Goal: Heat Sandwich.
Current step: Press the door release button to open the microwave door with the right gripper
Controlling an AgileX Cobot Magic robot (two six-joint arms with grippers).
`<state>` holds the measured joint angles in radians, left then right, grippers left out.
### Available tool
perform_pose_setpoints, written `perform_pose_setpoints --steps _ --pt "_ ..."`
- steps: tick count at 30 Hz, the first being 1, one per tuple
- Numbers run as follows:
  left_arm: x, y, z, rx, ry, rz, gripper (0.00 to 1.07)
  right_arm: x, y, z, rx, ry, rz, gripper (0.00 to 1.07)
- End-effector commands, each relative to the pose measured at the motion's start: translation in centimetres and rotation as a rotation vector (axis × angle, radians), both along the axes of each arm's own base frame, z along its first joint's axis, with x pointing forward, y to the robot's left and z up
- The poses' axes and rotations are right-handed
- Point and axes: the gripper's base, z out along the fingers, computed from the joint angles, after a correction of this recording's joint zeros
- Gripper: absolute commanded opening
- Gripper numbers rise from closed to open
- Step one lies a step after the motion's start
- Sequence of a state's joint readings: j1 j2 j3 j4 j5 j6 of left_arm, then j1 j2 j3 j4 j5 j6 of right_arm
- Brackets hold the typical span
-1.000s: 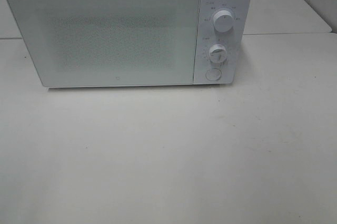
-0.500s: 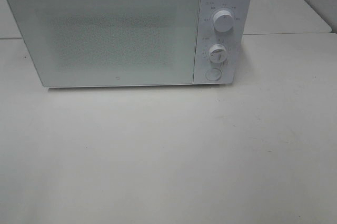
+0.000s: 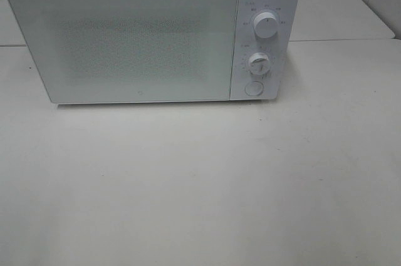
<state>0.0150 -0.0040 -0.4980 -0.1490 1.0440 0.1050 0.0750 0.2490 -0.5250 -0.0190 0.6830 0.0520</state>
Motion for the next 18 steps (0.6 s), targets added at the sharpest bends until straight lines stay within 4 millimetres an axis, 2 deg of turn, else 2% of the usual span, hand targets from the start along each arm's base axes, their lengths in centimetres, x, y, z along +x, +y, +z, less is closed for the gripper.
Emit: perform_pose_setpoints --steps 1,10,12,13,16,18 --pt "-0.2 0.0 -0.1 -0.007 -0.023 0.004 0.98 1.0 0.1 0.6 0.008 -0.041 -0.007 0.75" --pt "-0.2 0.0 -0.1 -0.007 -0.023 0.004 0.98 5.1 0.4 0.7 0.008 -0.040 -0.004 0.75" --pt "-0.2 0.0 -0.1 -0.007 -0.023 0.004 0.98 5.5 0.4 0.7 0.008 -0.040 -0.004 0.75" --pt "-0.2 0.0 -0.1 -0.007 -0.023 0.004 0.98 6.4 0.5 0.6 0.008 -0.036 -0.003 0.75" --pt "-0.2 0.0 -0.1 -0.007 -0.023 0.004 0.98 7.2 0.5 0.4 0.008 -0.034 -0.002 0.75" --pt "-0.2 0.0 -0.1 -0.007 -0.023 0.004 0.98 8.6 0.6 0.2 0.008 -0.038 -0.001 0.75"
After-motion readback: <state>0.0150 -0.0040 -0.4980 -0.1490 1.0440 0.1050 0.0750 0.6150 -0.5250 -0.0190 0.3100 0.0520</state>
